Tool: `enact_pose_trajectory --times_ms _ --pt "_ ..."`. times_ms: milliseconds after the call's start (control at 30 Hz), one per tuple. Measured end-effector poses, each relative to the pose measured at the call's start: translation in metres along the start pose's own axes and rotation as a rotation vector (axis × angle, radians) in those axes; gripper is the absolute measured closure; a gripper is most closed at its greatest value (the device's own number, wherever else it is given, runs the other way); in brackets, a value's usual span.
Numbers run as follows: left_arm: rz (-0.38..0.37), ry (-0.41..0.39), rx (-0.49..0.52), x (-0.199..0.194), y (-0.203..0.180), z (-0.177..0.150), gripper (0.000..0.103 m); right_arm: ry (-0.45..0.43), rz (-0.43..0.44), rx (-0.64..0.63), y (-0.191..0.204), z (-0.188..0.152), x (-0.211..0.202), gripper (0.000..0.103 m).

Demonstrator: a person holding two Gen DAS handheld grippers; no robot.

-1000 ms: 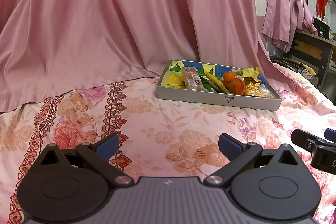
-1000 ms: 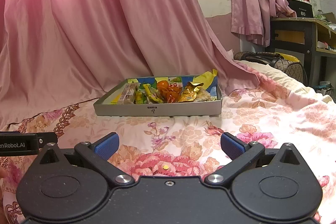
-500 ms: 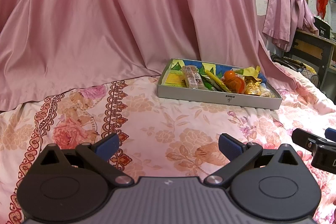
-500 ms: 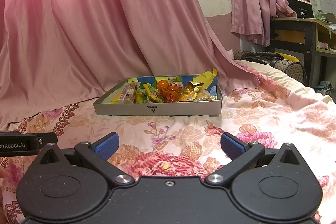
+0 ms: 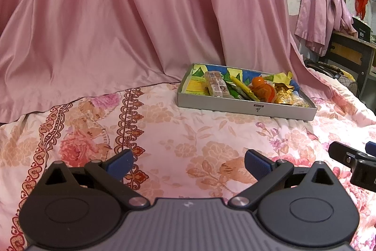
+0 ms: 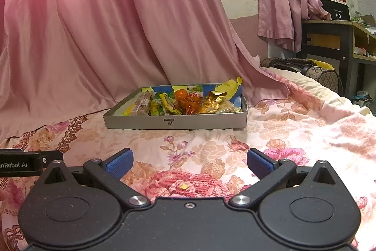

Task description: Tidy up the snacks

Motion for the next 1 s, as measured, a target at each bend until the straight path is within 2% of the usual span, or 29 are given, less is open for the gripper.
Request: enact_pose_trajectory --times_ms 133,467,1000 --pt "0.013 0.012 -0.003 0.001 0.000 0.001 0.000 0.009 -0.002 0.000 -0.002 -0.001 0.000 0.001" --pt "0.036 0.084 -0.088 0.007 0.012 -0.002 0.000 0.003 -0.005 0.001 -0.003 0.000 -0.001 0.001" --pt "0.046 0.096 -0.090 0.008 0.014 -0.004 0.000 0.002 -0.002 -0.006 -0.001 0.001 -0.001 0.001"
Point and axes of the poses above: each gripper's, at about its wrist camera, not at the fingertips, and x roughly the way its jaws point, y to its left, z to its top, the point moved 4 cm from there along x, roughly the way its jaws point, and after that the axes turned 9 degrees about -z, right-handed, at the moved point
